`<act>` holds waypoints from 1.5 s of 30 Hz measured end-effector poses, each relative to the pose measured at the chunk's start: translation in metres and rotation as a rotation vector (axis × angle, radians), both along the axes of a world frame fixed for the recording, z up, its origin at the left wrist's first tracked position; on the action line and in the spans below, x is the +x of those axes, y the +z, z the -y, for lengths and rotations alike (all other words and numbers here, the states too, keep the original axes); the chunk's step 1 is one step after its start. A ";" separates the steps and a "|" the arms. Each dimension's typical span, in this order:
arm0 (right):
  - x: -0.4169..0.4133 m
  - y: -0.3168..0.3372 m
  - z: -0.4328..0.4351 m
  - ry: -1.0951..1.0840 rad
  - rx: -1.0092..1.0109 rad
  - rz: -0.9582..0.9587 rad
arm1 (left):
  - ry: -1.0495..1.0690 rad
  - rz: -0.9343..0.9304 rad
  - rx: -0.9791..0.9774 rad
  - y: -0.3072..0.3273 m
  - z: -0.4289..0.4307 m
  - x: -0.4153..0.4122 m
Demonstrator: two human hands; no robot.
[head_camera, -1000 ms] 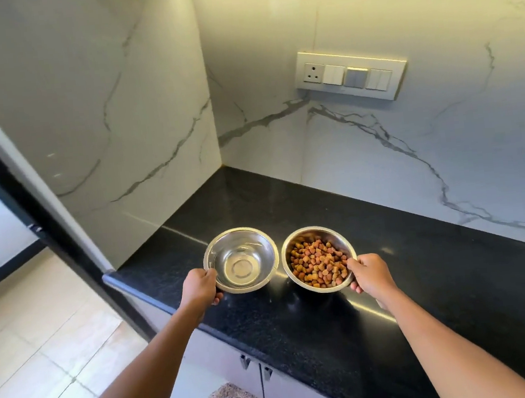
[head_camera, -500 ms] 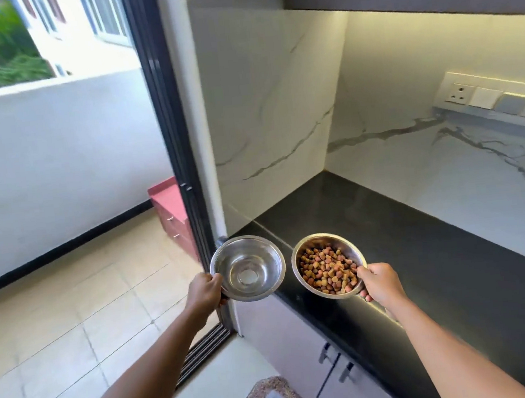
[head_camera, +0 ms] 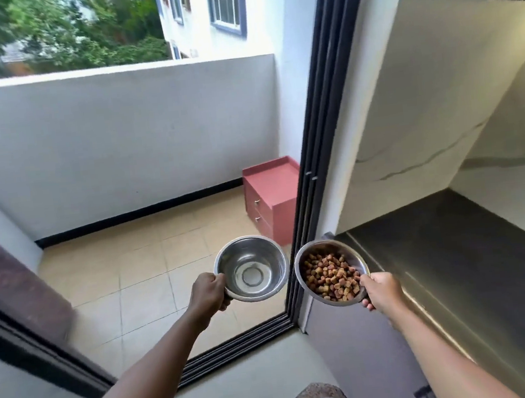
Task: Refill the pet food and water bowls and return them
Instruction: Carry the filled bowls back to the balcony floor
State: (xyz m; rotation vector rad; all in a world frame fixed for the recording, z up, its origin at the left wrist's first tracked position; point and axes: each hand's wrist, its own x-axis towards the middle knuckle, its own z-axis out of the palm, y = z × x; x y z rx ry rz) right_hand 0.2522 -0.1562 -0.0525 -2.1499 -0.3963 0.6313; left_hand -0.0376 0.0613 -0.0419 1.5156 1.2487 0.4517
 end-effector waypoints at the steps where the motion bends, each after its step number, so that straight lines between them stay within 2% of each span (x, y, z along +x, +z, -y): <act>1: -0.005 -0.002 -0.014 0.030 0.003 -0.006 | 0.028 0.002 -0.001 -0.002 -0.009 -0.011; 9: -0.027 -0.015 -0.133 0.251 0.000 -0.015 | 0.245 0.002 -0.025 -0.018 -0.077 -0.065; 24: -0.027 -0.009 -0.394 0.476 0.029 0.001 | 0.543 0.024 -0.049 -0.022 -0.247 -0.090; 31: -0.034 -0.025 -0.500 0.500 0.021 -0.008 | 0.519 0.018 -0.050 -0.035 -0.358 -0.101; 45: -0.033 -0.035 -0.676 0.399 0.021 -0.069 | 0.466 0.010 -0.084 -0.032 -0.566 -0.100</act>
